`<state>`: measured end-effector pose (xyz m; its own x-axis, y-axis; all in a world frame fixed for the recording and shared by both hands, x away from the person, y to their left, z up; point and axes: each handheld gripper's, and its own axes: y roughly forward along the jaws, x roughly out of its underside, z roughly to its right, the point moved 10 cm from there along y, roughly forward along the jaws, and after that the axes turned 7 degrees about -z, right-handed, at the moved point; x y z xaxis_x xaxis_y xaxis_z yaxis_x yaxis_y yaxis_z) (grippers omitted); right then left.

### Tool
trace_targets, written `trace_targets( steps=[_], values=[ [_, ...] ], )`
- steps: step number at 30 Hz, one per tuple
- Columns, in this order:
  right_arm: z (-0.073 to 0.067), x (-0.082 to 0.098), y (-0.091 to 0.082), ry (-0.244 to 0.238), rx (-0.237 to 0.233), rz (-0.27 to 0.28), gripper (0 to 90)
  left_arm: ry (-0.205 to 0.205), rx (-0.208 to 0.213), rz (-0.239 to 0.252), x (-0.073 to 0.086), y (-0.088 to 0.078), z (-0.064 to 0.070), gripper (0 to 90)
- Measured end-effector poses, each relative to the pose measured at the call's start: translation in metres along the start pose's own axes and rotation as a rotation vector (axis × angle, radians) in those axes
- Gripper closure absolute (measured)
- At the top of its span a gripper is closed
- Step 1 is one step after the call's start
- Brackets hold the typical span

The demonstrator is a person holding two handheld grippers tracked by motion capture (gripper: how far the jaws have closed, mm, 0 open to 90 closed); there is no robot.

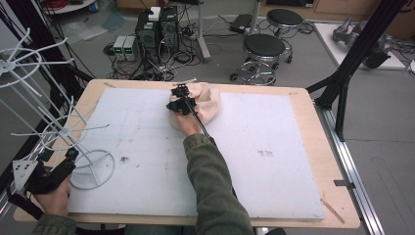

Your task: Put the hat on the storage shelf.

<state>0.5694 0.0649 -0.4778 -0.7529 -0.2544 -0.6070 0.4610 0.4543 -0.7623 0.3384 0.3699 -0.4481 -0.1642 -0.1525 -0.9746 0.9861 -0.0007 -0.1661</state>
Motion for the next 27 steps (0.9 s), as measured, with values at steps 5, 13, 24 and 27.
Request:
trace_targets(
  steps=[5,13,24,27],
  values=[
    [0.004,0.004,-0.014,-0.006,-0.017,0.015,72.7,-0.005,-0.001,-0.002,0.000,0.001,0.000,26.5],
    [0.002,-0.011,-0.058,0.008,-0.103,0.129,72.7,-0.007,-0.004,-0.002,0.000,0.001,-0.001,26.5],
    [-0.021,-0.023,-0.109,-0.107,-0.169,0.262,72.7,-0.002,-0.003,-0.011,0.001,0.001,-0.001,26.5],
    [-0.031,-0.024,-0.122,-0.160,-0.186,0.295,72.7,-0.003,-0.001,-0.011,0.001,0.000,-0.001,26.5]
  ],
)
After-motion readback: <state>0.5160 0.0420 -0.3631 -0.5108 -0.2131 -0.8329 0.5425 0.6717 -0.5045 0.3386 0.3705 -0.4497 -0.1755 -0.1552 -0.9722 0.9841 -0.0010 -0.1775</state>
